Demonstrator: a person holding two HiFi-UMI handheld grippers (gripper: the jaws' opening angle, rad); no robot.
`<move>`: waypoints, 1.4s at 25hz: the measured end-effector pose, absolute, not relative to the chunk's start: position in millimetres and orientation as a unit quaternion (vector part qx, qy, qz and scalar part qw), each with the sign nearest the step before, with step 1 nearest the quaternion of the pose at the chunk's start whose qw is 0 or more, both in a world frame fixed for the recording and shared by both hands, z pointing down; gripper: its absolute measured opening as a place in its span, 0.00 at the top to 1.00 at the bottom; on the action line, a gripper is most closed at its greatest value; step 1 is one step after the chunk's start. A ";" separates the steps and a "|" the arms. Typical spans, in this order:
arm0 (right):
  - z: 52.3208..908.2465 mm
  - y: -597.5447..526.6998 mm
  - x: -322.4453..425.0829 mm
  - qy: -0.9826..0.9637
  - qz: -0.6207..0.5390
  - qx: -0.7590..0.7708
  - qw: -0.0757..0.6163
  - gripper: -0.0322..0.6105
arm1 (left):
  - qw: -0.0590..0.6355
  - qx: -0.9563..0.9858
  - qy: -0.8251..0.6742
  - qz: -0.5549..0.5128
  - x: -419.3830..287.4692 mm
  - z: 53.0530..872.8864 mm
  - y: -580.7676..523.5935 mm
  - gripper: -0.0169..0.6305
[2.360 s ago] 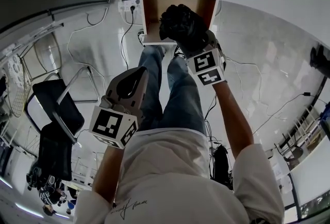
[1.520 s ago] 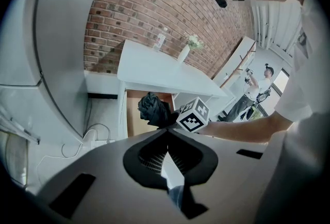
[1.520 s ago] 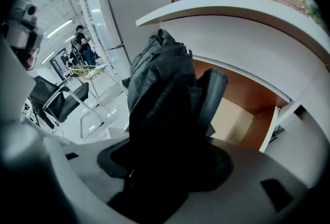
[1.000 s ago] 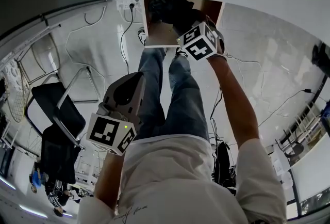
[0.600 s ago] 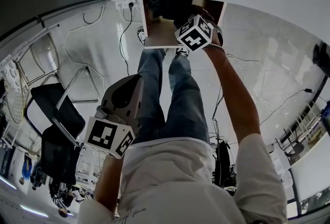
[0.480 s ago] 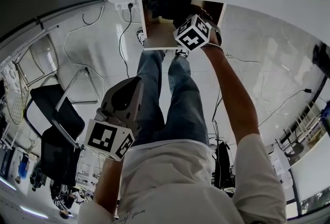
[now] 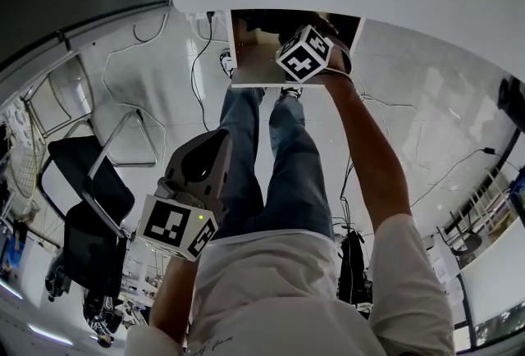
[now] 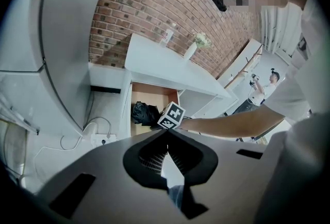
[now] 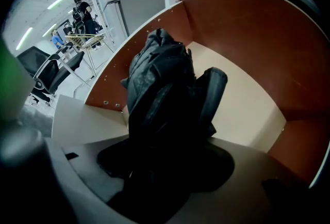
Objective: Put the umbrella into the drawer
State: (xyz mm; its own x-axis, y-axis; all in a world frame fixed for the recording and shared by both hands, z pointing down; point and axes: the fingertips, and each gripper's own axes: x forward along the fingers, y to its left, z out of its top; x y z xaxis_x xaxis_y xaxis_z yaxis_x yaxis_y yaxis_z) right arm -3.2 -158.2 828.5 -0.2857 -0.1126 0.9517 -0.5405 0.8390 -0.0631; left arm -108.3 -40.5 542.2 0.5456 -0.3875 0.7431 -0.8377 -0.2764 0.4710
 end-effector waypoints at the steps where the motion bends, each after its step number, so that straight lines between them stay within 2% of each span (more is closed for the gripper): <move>1: 830.2 -159.2 -3.2 -0.777 0.191 0.210 0.561 0.51 | 0.446 0.758 -0.404 0.251 -107.6 542.0 -41.3 0.95; 8: 841.6 -155.1 0.5 -0.763 0.181 0.195 0.589 0.50 | 0.447 0.758 -0.405 0.247 -111.5 539.3 -40.8 0.95; 20: 827.1 -145.1 -2.4 -0.769 0.179 0.197 0.581 0.53 | 0.440 0.766 -0.403 0.239 -107.3 532.9 -37.8 0.95; 29: 810.8 -141.5 4.8 -0.778 0.198 0.216 0.556 0.62 | 0.431 0.775 -0.399 0.234 -95.7 524.1 -32.0 0.95; 32: 803.6 -140.4 7.4 -0.781 0.200 0.227 0.547 0.70 | 0.427 0.777 -0.400 0.232 -93.0 521.2 -31.4 0.95; 35: 793.4 -136.4 8.0 -0.786 0.208 0.230 0.534 0.71 | 0.421 0.780 -0.403 0.230 -89.4 515.4 -31.5 0.95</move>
